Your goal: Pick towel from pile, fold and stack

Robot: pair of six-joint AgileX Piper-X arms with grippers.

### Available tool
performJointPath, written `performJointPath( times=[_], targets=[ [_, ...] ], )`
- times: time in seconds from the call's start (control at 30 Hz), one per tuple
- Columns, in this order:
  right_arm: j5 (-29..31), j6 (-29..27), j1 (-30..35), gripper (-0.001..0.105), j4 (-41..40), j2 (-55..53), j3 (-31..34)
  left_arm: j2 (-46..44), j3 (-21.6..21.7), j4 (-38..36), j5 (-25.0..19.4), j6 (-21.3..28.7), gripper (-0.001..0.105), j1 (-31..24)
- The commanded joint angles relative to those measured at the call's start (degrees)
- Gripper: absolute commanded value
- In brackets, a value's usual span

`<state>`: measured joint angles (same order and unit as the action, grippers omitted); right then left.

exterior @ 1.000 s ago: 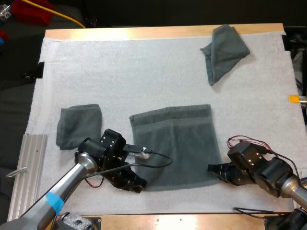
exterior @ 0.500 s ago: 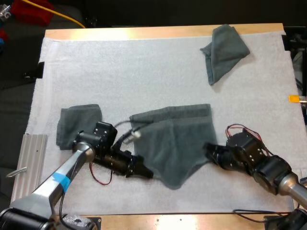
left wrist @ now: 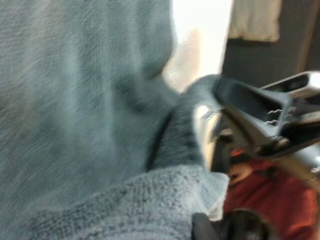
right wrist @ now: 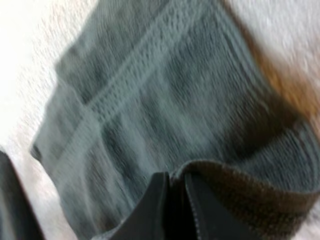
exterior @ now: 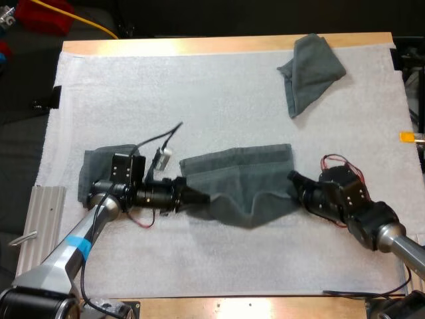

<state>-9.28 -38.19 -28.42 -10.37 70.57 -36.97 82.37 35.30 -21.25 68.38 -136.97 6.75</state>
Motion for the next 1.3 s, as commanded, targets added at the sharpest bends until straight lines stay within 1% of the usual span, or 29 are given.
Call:
performJointPath(
  times=[0.0, 0.07, 0.13, 0.23, 0.37, 0.6, 0.7, 0.9, 1.03, 1.1, 1.13, 1.17, 1.27],
  targets=[
    [-0.7, 0.0, 0.8, 0.002, 1.9, 0.5, -0.6, 0.8, 0.5, 4.6, 1.2, -4.3, 0.000, -0.2],
    [-1.1, 0.0, 1.9, 0.002, 4.1, 1.8, -1.2, 2.6, 1.4, 8.5, 1.2, -7.6, 0.000, -0.3],
    [-1.4, 0.0, 2.7, 0.002, 5.7, 3.1, -1.8, 4.0, 2.6, 10.1, 1.1, -9.1, 0.000, -0.3],
    [-1.6, 0.0, 3.5, 0.002, 6.0, 5.3, -3.2, 5.5, 4.5, 10.9, 0.4, -9.8, 0.000, -0.5],
    [-1.9, 0.1, 4.2, 0.002, 9.4, 8.1, -4.2, 7.2, 6.2, 10.9, -1.1, -9.8, 0.000, -1.3],
    [-1.3, 0.1, 4.2, 0.002, 11.1, 12.3, -6.5, 10.8, 6.2, 10.9, -2.5, -9.9, 0.000, -3.1],
    [-1.1, 0.1, 4.2, 0.002, 12.8, 13.8, -7.0, 11.8, 6.2, 11.0, -4.0, -9.5, 0.000, -3.7],
    [2.1, -0.1, 4.2, 0.002, 13.3, 15.0, -7.0, 13.8, 6.2, 12.4, -6.3, -9.4, 0.000, -4.3],
    [4.4, -0.6, 4.2, 0.002, 14.6, 15.1, -7.0, 14.6, 6.4, 13.2, -7.4, -7.7, 0.000, -4.3],
    [4.9, -0.6, 4.2, 0.002, 15.0, 15.1, -7.0, 14.6, 6.4, 14.1, -8.3, -7.5, 0.002, -4.3],
    [5.2, -0.9, 4.2, 0.002, 15.2, 15.1, -7.0, 14.6, 6.4, 14.7, -9.2, -7.5, 0.004, -4.3],
    [5.5, -1.5, 4.2, 0.002, 15.7, 15.1, -7.0, 14.6, 6.4, 15.4, -9.6, -7.5, 0.006, -4.3],
    [5.6, -4.1, 4.2, 0.002, 16.7, 15.1, -7.0, 14.6, 6.4, 16.4, -9.8, -7.5, 0.009, -4.3]
  ],
)
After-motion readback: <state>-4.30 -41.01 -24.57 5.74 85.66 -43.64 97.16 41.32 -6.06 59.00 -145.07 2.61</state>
